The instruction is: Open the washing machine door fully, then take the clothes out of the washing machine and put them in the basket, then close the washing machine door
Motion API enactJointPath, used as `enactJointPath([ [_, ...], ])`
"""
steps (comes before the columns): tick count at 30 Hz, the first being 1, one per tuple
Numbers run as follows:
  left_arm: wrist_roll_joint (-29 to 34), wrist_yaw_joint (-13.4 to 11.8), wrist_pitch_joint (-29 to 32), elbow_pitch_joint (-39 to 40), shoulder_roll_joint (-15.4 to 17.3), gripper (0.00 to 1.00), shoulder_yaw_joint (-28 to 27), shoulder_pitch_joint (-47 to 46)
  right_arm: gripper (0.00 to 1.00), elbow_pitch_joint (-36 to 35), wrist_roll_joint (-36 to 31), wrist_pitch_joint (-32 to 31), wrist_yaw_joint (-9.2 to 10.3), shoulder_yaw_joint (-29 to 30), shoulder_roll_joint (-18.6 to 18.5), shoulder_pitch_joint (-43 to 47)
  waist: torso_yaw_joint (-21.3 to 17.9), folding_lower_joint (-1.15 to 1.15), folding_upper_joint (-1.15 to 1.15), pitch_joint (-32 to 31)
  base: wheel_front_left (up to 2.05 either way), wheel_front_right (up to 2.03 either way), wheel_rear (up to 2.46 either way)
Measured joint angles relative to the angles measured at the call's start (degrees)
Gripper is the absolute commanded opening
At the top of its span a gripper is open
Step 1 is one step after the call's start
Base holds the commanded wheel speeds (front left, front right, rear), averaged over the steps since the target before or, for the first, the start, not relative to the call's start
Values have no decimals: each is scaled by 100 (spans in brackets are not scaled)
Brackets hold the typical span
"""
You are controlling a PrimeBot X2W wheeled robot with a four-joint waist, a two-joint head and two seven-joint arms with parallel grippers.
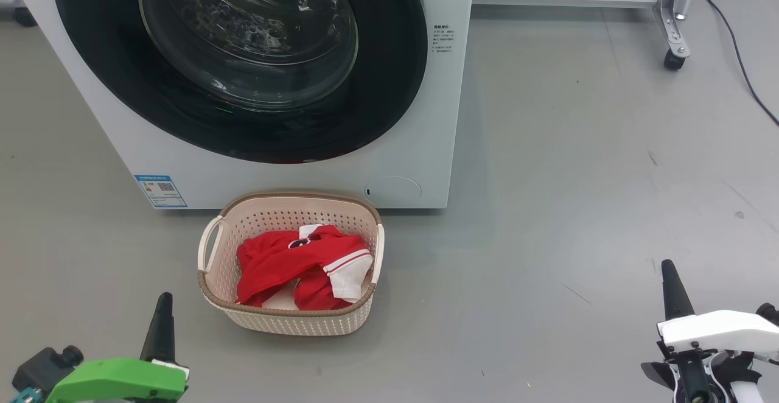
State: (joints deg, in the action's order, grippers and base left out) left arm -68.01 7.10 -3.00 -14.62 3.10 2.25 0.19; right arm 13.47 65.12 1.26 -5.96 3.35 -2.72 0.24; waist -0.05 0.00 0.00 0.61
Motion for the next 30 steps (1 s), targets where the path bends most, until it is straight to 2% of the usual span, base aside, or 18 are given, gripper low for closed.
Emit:
enactJointPath([
  [30,-2092,0,547,-73,48,0,-268,-248,0,181,2124,-600,-55,342,41,-275,3,0,0,-37,0,0,0],
])
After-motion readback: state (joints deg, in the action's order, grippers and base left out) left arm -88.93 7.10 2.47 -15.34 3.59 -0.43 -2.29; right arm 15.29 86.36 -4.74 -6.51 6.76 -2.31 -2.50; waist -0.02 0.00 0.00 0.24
